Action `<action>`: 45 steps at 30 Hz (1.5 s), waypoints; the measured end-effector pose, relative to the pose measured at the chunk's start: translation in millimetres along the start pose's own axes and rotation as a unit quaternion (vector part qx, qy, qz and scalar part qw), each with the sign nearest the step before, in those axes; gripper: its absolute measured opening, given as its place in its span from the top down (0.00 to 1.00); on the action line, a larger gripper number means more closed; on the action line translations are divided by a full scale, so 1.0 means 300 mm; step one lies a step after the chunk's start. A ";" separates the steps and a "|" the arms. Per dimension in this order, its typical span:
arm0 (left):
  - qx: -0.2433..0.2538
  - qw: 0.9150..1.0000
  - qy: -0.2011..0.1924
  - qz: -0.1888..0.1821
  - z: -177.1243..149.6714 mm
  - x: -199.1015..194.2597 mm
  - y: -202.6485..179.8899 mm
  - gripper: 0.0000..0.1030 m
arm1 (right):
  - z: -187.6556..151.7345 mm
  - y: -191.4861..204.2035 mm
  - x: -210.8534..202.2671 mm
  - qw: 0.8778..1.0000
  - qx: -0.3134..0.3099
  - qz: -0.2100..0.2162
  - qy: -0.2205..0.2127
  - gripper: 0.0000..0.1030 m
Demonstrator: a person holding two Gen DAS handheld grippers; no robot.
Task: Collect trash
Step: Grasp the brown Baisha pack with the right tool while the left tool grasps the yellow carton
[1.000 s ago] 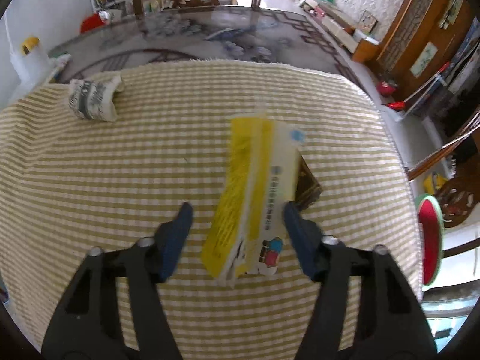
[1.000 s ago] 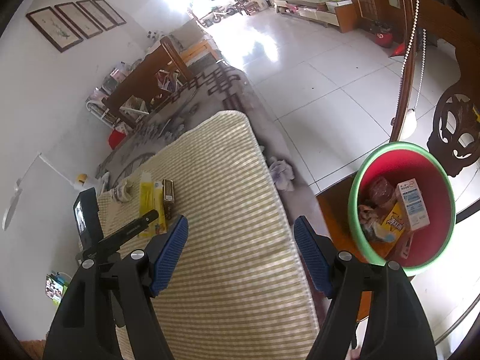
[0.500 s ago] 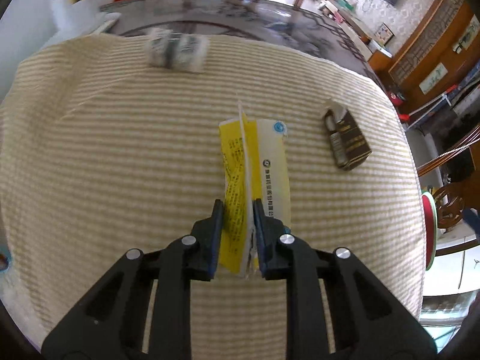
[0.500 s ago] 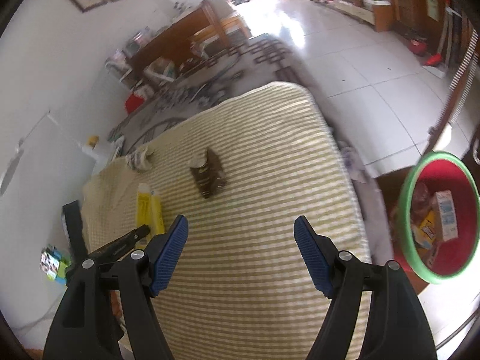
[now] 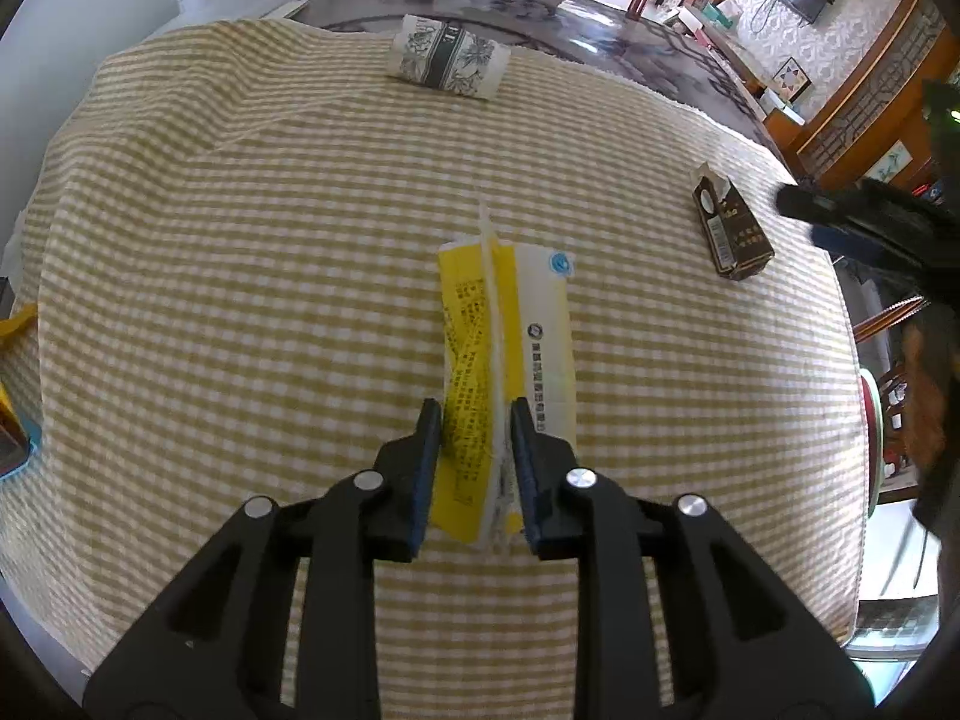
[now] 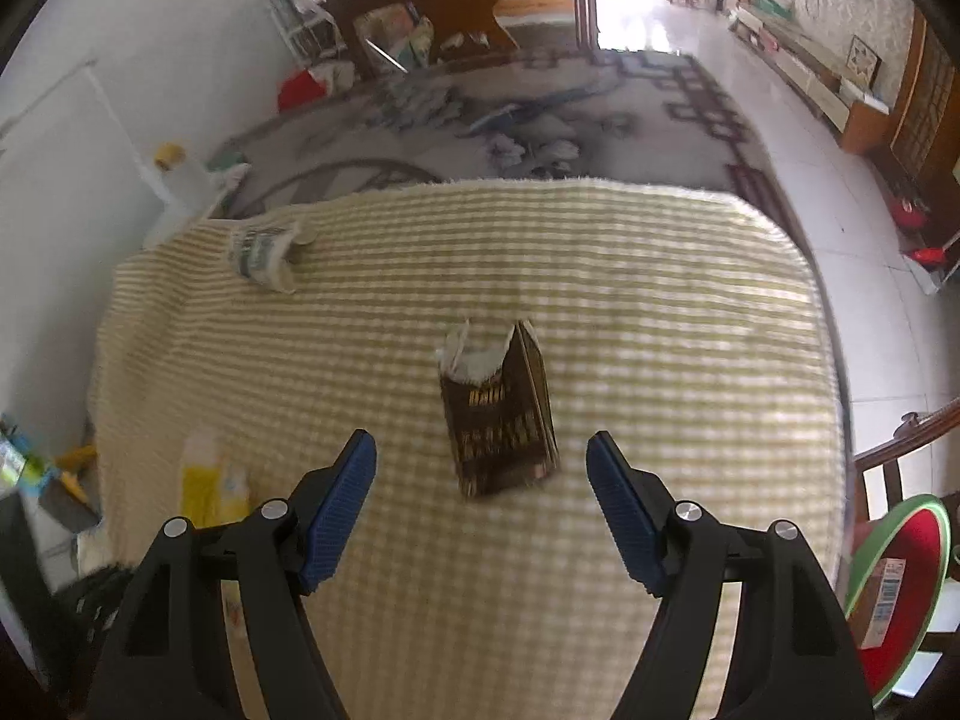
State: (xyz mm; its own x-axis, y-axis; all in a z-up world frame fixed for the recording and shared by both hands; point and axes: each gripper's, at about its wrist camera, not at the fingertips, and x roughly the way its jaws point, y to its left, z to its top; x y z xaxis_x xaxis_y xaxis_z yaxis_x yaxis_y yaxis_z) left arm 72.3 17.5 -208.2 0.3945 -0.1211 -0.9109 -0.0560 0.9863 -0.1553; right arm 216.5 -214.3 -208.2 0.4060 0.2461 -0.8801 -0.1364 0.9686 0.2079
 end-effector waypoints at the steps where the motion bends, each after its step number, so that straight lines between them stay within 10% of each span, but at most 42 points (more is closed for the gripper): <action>1: 0.000 1.000 -0.002 0.000 -0.003 -0.007 0.003 0.69 | 0.013 -0.001 0.029 1.000 0.004 -0.003 0.008 0.32; 16: -0.001 1.000 -0.019 -0.001 -0.006 -0.050 0.035 0.63 | 0.005 -0.028 0.152 0.998 0.005 -0.023 0.059 0.51; 45: 0.016 1.000 0.001 0.002 0.066 0.084 -0.062 0.54 | -0.014 -0.033 0.107 0.998 0.008 -0.037 0.043 0.39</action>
State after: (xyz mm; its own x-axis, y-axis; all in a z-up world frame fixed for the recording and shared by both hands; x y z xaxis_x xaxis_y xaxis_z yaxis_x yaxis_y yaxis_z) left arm 101.4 -1.7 -220.5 0.3916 -0.1175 -0.9126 -0.0286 0.9898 -0.1397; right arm 227.2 -216.2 -240.4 0.3357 0.1709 -0.9263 -0.0941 0.9846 0.1476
